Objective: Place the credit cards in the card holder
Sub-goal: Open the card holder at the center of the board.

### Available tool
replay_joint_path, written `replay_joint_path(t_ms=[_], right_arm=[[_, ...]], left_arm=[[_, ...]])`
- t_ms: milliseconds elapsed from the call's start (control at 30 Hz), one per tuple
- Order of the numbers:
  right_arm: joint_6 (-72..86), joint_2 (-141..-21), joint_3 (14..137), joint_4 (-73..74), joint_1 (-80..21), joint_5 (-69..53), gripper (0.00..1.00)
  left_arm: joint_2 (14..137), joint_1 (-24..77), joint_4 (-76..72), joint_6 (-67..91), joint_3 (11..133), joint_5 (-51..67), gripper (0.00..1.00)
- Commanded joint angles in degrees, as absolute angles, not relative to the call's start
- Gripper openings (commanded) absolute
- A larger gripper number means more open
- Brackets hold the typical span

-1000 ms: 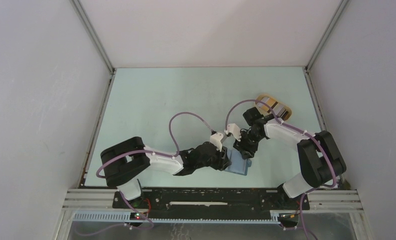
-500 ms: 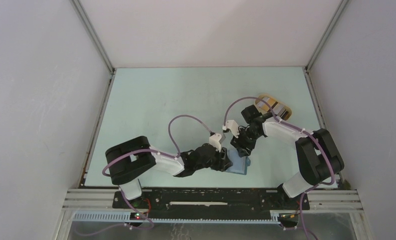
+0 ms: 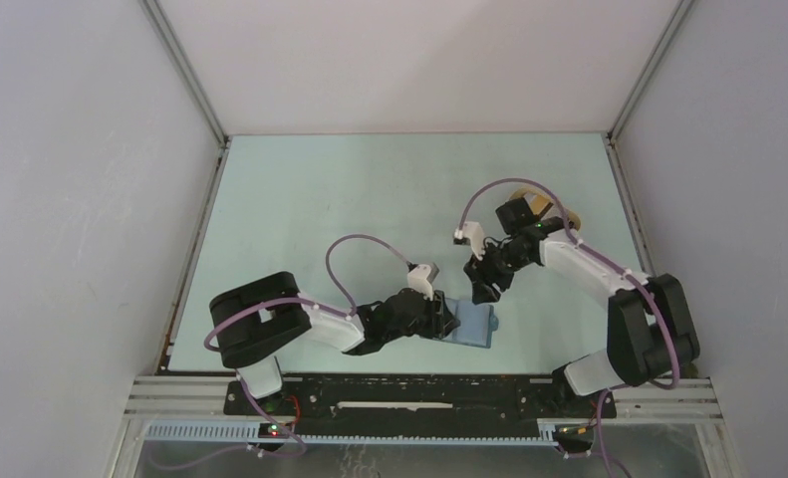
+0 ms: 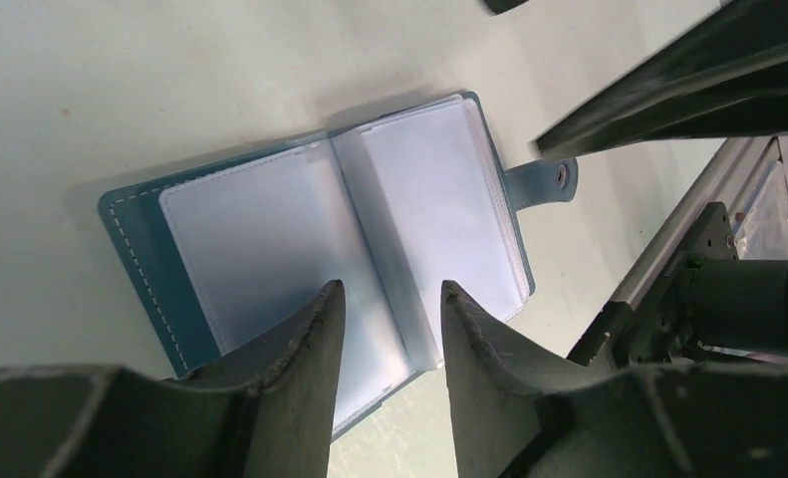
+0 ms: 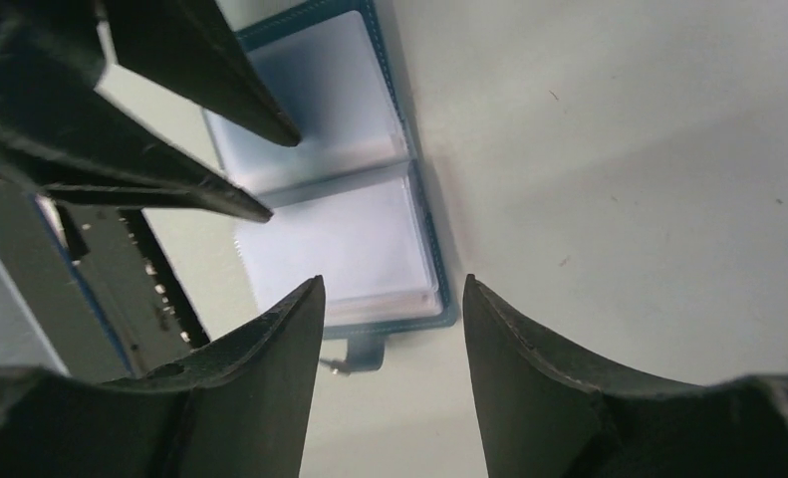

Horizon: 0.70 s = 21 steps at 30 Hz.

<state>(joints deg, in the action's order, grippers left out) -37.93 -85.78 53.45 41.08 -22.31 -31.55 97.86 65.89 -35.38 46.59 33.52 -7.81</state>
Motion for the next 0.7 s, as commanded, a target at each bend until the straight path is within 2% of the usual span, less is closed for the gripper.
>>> replay_joint_path(t_ms=[0, 267, 667], right_arm=[[-37.23, -80.48, 55.7, 46.88, -18.31, -40.75, 0.6], [-40.19, -88.72, 58.53, 56.86, -17.14, -43.48, 0.4], [-28.39, -97.91, 59.73, 55.03, -15.91, -43.42, 0.43]], left_arm=[[97.8, 66.08, -37.39, 48.1, 31.72, -10.35, 0.45], [98.12, 66.07, -42.08, 47.46, 30.02, -9.26, 0.36], [100.27, 66.12, -46.36, 48.71, 28.95, -8.23, 0.33]])
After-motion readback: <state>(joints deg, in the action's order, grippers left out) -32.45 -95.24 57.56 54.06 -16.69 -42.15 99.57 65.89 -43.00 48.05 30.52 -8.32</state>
